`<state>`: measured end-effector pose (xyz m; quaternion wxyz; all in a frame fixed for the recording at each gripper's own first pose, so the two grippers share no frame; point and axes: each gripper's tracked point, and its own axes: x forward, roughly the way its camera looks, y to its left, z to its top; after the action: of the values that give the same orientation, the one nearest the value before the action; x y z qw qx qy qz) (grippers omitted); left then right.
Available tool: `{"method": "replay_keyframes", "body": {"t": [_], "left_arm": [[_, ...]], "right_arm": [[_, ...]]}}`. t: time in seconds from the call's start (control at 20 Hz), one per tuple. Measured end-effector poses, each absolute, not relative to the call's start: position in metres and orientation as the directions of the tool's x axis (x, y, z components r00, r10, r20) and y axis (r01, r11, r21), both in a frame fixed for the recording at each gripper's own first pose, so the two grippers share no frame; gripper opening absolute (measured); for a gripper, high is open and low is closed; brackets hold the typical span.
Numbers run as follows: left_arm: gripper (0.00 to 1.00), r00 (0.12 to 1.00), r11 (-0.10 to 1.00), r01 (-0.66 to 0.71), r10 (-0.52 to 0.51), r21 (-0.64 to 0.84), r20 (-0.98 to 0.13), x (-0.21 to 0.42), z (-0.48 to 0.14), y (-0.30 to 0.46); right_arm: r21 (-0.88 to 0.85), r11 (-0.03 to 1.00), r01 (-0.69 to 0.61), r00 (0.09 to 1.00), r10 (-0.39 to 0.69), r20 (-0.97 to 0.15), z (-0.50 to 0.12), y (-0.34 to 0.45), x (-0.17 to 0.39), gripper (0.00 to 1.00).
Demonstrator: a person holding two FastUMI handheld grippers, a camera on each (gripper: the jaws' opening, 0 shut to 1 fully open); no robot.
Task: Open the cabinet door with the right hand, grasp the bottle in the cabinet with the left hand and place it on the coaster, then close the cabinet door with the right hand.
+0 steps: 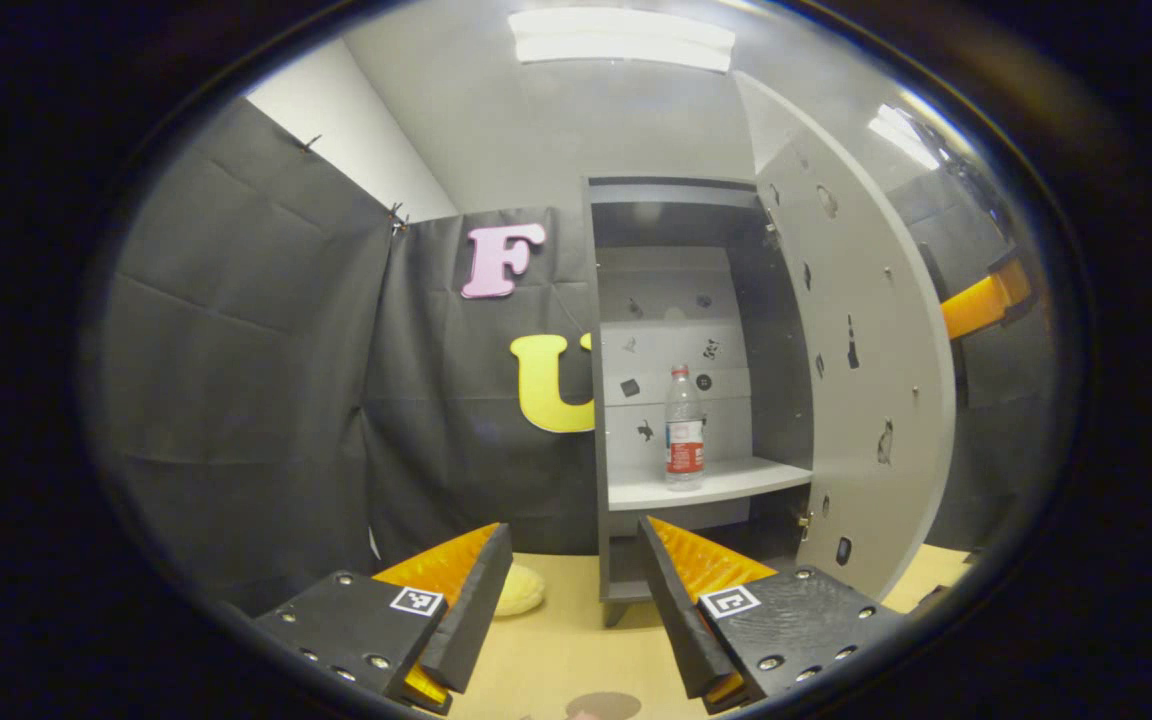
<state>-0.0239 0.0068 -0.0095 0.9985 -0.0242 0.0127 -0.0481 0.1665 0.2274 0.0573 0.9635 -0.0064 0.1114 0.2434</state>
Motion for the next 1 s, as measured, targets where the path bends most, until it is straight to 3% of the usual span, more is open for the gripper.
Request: {"method": "replay_keyframes", "body": {"t": [0.4, 0.7, 0.75, 0.8, 0.85, 0.95, 1.0], "left_arm": [[0.78, 0.979, 0.975, 0.196, -0.201, -0.104, -0.032, 0.007, -0.024, -0.002], [0.75, 0.966, 0.96, 0.249, -0.257, -0.131, -0.045, 0.026, -0.033, 0.001], [0.78, 0.965, 0.96, 0.25, -0.257, -0.131, -0.044, 0.028, -0.032, 0.001], [0.8, 0.965, 0.959, 0.252, -0.26, -0.132, -0.041, 0.031, -0.03, -0.001], [0.8, 0.963, 0.956, 0.26, -0.267, -0.133, -0.04, 0.035, -0.029, -0.008], [0.78, 0.958, 0.953, 0.278, -0.285, -0.12, -0.043, 0.041, -0.025, -0.024], [0.75, 0.956, 0.953, 0.283, -0.289, -0.108, -0.046, 0.044, -0.023, -0.031]], "right_arm": [[0.013, 0.935, -0.353, 0.913, 0.348, -0.214, 0.056, 0.207, 0.168, 0.17], [-0.022, 0.987, -0.162, 0.971, 0.155, -0.184, 0.055, 0.174, 0.17, 0.16], [-0.011, 0.99, -0.141, 0.975, 0.137, -0.174, 0.055, 0.171, 0.173, 0.1], [0.016, 0.991, -0.132, 0.976, 0.132, -0.174, 0.055, 0.169, 0.172, 0.1], [0.053, 0.99, -0.131, 0.975, 0.138, -0.172, 0.054, 0.171, 0.172, 0.19], [0.091, 0.985, -0.146, 0.974, 0.159, -0.164, 0.053, 0.17, 0.172, 0.0], [0.097, 0.982, -0.159, 0.972, 0.173, -0.161, 0.053, 0.17, 0.172, 0.1]]}}
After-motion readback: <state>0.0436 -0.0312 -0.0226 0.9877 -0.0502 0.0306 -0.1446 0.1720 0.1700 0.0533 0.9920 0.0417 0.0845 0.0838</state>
